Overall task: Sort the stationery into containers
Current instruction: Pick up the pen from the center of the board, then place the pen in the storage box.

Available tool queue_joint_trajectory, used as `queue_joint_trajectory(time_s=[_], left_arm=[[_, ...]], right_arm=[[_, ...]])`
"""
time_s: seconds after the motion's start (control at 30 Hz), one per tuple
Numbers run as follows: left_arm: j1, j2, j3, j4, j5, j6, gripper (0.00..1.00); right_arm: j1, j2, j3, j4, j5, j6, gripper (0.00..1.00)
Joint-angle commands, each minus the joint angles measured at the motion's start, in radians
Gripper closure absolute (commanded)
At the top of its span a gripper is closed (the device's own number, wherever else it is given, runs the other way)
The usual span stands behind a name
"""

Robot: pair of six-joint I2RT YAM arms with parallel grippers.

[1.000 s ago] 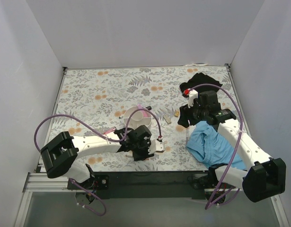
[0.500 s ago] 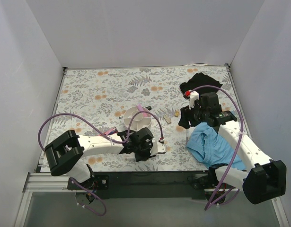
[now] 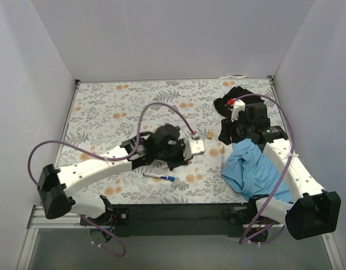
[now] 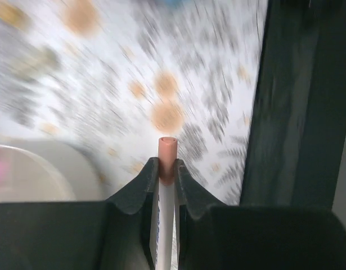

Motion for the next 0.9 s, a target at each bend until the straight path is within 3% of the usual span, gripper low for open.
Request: queue_joint_trajectory(time_s=[0.0,0.07,0.13,0.2,0.3,0.43,0.53,0.87], left_arm=[[0.108,-0.167,0.188,0.135,0.017,-0.057,1.0],[0.194,-0.206,0.14,0.276,0.017,-0.095,1.0],[0.266,-0.261,0.052,0.545,-0.001,-0.152,1.0],[0.3,-0.284,-0.083,0.797,0.0,-0.172,1.0],[0.356,-0.267,-0.183,1.026,-0.075,-0.23,1.0],[0.508,-0.18,-0.201,1.127,-0.107,-0.401,1.0],[0.57,-0.125,-0.233,1.24,-0.115,-0.449,1.0],[0.631,-0.02,-0.322,1.354,-0.052,-0.57,1.0]], right_arm=[[-0.01,0.014,0.087,-0.038,0.038,0.005,0.4],[-0.009,0.025,0.112,-0.041,0.038,0.004,0.4],[-0.01,0.042,0.122,-0.036,0.033,0.013,0.4],[-0.01,0.062,0.135,-0.033,0.035,0.013,0.4],[-0.012,0.088,0.149,-0.021,0.053,0.005,0.4],[-0.015,0.119,0.167,-0.004,0.062,-0.01,0.4],[-0.017,0.134,0.178,-0.01,0.074,-0.015,0.4],[-0.018,0.189,0.208,-0.041,0.091,-0.042,0.4]])
